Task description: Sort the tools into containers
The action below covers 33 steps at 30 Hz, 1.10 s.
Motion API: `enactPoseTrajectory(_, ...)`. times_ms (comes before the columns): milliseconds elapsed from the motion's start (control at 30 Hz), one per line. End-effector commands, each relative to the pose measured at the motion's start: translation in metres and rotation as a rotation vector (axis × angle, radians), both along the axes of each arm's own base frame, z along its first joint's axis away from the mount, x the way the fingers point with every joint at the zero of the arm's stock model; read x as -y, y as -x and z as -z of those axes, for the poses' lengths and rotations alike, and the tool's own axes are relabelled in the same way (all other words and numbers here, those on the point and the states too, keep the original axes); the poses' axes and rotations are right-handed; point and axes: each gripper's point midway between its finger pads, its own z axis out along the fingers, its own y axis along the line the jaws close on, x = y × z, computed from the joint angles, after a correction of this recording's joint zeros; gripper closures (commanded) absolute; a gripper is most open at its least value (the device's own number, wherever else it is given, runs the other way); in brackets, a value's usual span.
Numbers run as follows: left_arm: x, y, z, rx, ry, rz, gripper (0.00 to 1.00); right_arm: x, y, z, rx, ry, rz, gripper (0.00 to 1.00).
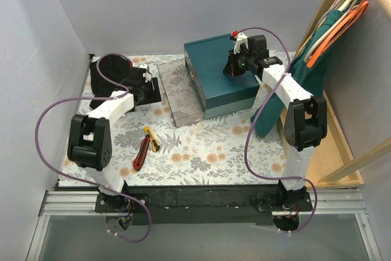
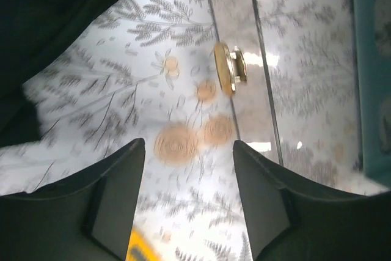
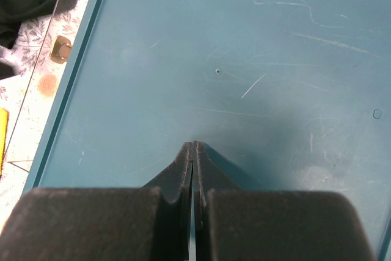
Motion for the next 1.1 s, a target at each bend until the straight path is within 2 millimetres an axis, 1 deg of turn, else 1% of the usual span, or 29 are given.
enactPoseTrajectory(0,-0.02,0.035,-0.048,0.041,-0.086,0.04,0.4,0.027,0.041,0.074,-0.256,0.145,0.041,0.99)
enactPoseTrajectory(33,-0.021,0.055,-0.039,-0.026,-0.099,0.074,0.4,0.028,0.04,0.074,-0.256,0.145,0.042,0.99)
enactPoseTrajectory(67,-0.025,0.065,-0.04,-0.031,-0.14,0.131,0.39,0.028,0.041,0.075,-0.259,0.145,0.041,0.99)
enactPoseTrajectory(100,-0.022,0.075,-0.037,-0.04,-0.15,0.21,0.39,0.028,0.041,0.075,-0.259,0.145,0.041,0.99)
enactPoseTrajectory(133,-0.019,0.097,-0.022,-0.086,-0.149,0.297,0.39,0.028,0.042,0.076,-0.26,0.146,0.04,0.99)
enactPoseTrajectory(167,-0.022,0.107,-0.025,-0.055,-0.205,0.412,0.39,0.029,0.041,0.076,-0.259,0.147,0.041,0.99)
enactPoseTrajectory(200,-0.021,0.118,-0.022,-0.059,-0.219,0.49,0.39,0.028,0.042,0.076,-0.259,0.147,0.039,0.99)
enactPoseTrajectory(233,-0.022,0.146,-0.005,-0.133,-0.214,0.58,0.39,0.029,0.041,0.076,-0.259,0.148,0.042,0.99)
enactPoseTrajectory(267,-0.022,0.156,-0.007,-0.109,-0.241,0.673,0.39,0.029,0.041,0.076,-0.259,0.148,0.04,0.99)
enactPoseTrajectory(333,-0.031,0.175,0.004,-0.152,-0.273,0.709,0.39,0.028,0.041,0.076,-0.257,0.149,0.037,0.99)
enactPoseTrajectory(367,-0.035,0.187,0.013,-0.186,-0.283,0.724,0.39,0.029,0.042,0.077,-0.261,0.15,0.037,0.99)
enactPoseTrajectory(400,-0.04,0.191,0.015,-0.204,-0.296,0.713,0.39,0.028,0.041,0.077,-0.258,0.149,0.035,0.99)
enactPoseTrajectory(467,-0.046,0.196,0.024,-0.236,-0.312,0.687,0.39,0.029,0.041,0.077,-0.257,0.152,0.036,0.99)
enactPoseTrajectory(567,-0.047,0.197,0.04,-0.293,-0.302,0.667,0.39,0.031,0.039,0.078,-0.254,0.156,0.041,0.99)
enactPoseTrajectory(600,-0.049,0.199,0.046,-0.322,-0.302,0.655,0.4,0.03,0.04,0.078,-0.256,0.156,0.038,0.99)
enactPoseTrajectory(633,-0.049,0.199,0.057,-0.358,-0.296,0.64,0.41,0.03,0.04,0.078,-0.255,0.157,0.039,0.99)
enactPoseTrajectory(667,-0.049,0.199,0.062,-0.37,-0.292,0.631,0.41,0.03,0.04,0.078,-0.255,0.158,0.04,0.99)
enactPoseTrajectory(733,-0.047,0.191,0.069,-0.366,-0.286,0.61,0.43,0.031,0.04,0.078,-0.254,0.16,0.04,0.99)
enactPoseTrajectory(800,-0.045,0.185,0.071,-0.347,-0.281,0.601,0.44,0.032,0.041,0.079,-0.255,0.164,0.042,0.99)
enactPoseTrajectory(833,-0.044,0.178,0.072,-0.329,-0.286,0.593,0.46,0.032,0.041,0.078,-0.252,0.164,0.041,0.99)
enactPoseTrajectory(900,-0.045,0.177,0.076,-0.338,-0.292,0.579,0.51,0.033,0.043,0.078,-0.25,0.167,0.038,0.99)
enactPoseTrajectory(933,-0.045,0.175,0.076,-0.334,-0.295,0.573,0.67,0.033,0.044,0.078,-0.25,0.17,0.039,0.99)
enactPoseTrajectory(967,-0.044,0.175,0.074,-0.33,-0.289,0.578,0.78,0.034,0.044,0.077,-0.246,0.171,0.038,0.99)
enactPoseTrajectory(1033,-0.04,0.174,0.065,-0.299,-0.275,0.597,0.95,0.035,0.044,0.076,-0.24,0.173,0.037,0.99)
enactPoseTrajectory(1067,-0.036,0.167,0.049,-0.237,-0.265,0.598,1.0,0.036,0.044,0.076,-0.239,0.174,0.038,0.99)
